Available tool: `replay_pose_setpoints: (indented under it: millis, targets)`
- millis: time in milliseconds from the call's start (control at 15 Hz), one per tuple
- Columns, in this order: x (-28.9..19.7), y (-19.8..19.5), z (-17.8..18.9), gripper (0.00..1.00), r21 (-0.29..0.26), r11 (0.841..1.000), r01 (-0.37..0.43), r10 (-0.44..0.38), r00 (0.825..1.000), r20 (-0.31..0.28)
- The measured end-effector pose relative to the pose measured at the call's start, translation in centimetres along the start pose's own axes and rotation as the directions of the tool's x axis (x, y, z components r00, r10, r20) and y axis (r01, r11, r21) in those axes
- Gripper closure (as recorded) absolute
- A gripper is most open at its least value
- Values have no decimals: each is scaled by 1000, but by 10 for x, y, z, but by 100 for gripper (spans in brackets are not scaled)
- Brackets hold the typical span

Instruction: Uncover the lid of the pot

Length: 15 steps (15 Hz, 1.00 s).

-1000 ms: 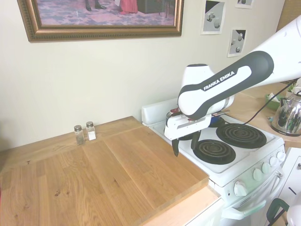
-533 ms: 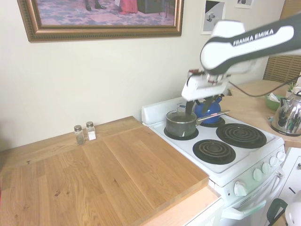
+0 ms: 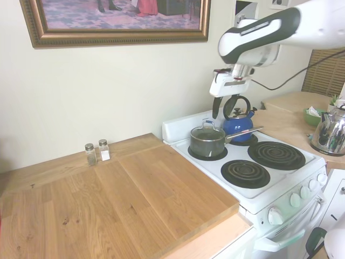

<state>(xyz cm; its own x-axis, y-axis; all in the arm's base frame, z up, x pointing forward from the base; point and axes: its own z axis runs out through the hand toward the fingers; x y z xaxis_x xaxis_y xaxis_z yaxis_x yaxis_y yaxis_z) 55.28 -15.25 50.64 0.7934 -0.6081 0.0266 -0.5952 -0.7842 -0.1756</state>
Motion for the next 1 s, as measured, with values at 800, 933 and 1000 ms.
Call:
replay_pose_setpoints:
  millis: [800, 933, 1000]
  targets:
    - [75, -16, 52, 100, -58, 998, 18, -12, 996, 89]
    - [78, -18, 58, 100, -61, 998, 20, -14, 996, 93]
    - [79, -20, 61, 100, -62, 998, 22, -16, 995, 95]
